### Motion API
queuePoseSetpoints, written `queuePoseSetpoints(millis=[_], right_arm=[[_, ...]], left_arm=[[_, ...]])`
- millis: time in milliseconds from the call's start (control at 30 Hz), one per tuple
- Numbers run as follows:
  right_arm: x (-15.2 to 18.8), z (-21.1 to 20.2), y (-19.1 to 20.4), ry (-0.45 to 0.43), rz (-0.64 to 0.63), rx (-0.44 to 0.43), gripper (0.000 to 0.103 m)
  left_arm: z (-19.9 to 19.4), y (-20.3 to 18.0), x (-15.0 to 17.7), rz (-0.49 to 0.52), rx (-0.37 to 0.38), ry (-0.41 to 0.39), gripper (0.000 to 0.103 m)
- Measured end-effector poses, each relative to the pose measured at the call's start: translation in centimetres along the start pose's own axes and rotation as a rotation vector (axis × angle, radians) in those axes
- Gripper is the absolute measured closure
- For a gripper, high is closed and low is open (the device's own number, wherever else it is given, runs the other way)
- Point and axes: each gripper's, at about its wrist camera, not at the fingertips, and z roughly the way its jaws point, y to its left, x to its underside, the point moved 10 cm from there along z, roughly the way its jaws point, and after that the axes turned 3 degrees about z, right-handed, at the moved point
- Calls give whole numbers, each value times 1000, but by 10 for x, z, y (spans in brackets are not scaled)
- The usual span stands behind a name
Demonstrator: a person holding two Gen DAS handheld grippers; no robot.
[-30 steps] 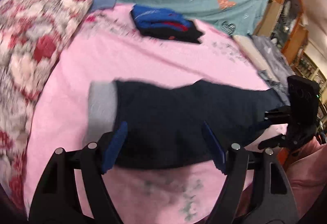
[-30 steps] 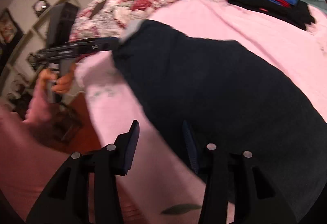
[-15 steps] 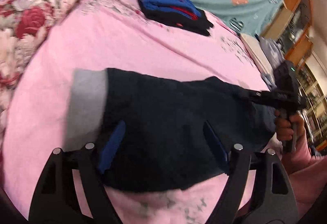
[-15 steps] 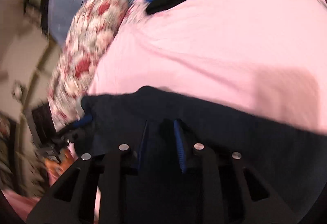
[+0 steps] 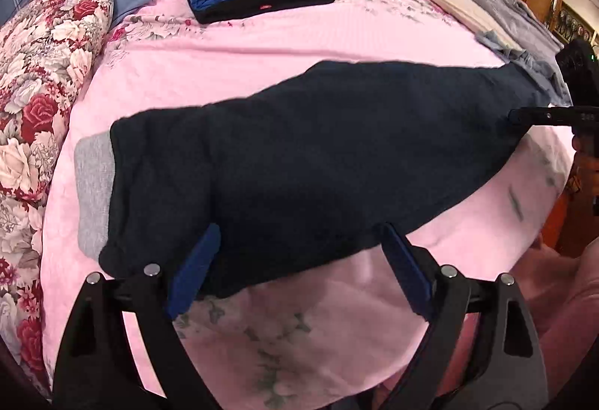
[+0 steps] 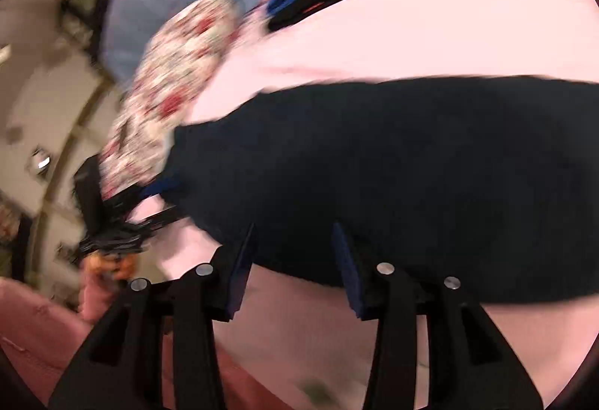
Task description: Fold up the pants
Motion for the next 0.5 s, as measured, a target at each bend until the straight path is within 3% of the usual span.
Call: queuePoseSetpoints(millis=[100,167,233,333,400,433,500], right_arm=[[-29,-38,-32,-150,83,35,57],[-48,-53,-50,-238,139,24,51],[-63,-46,-61,-251,179,17,50],[-71,-29,-93,-200,242,42,50],[-73,-16,-104,-165,269,68,52],[-73,-20,-111,-167,274,61,58],[-66,-44,-136,-201,306,129,60]], left_arm=[[-5,-15,-34,-41,104,-78,13],[-2,-40,-61,-48,176,-132,9],[10,-75,-85,-35,254,-149,8],[45,-103,-102,-30,293,-98,8],[71,-108,-96,-47,287,-22,8],[82,-105,-85,-62,278,24,8],[76,-103,-76,-45,271,0,8]])
